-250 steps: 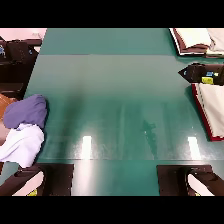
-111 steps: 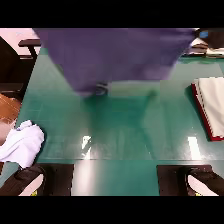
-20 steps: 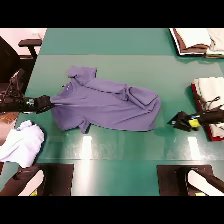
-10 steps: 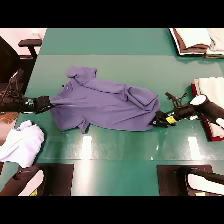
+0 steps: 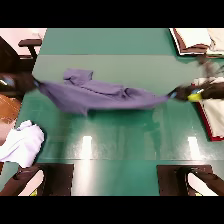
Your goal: Fold the shirts.
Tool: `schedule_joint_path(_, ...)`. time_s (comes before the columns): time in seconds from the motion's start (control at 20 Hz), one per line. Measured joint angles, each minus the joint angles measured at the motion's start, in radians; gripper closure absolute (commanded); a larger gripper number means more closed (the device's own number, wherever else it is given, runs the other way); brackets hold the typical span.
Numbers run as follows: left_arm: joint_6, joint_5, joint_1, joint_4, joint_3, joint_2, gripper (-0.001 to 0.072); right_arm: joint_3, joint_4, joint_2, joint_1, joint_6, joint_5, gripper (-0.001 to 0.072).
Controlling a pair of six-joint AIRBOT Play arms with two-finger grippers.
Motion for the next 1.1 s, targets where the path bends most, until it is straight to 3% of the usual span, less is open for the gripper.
schedule_joint_path(0.35, -0.009, -0.075, 0.000, -0.012, 0.719, 0.002, 0.0685, 0.484, -0.005, 0.203, -0.148, 0.018, 0.012, 0.0701)
schedule_joint_path(0.6, -0.062, -0.060, 0.000, -0.031, 0.980, 0.002, 0.0685, 0.752, -0.006, 0.216, -0.274, 0.048, 0.083, 0.0701)
schedule_joint_path(0.85, -0.079, -0.032, 0.000, -0.050, 0.940, -0.003, 0.0685, 0.950, -0.003, 0.100, -0.361, 0.105, 0.220, 0.0702)
schedule_joint_path(1.1, -0.074, -0.074, -0.001, -0.054, 0.603, -0.084, 0.0685, 0.816, -0.107, -0.060, -0.237, 0.169, 0.289, 0.0702)
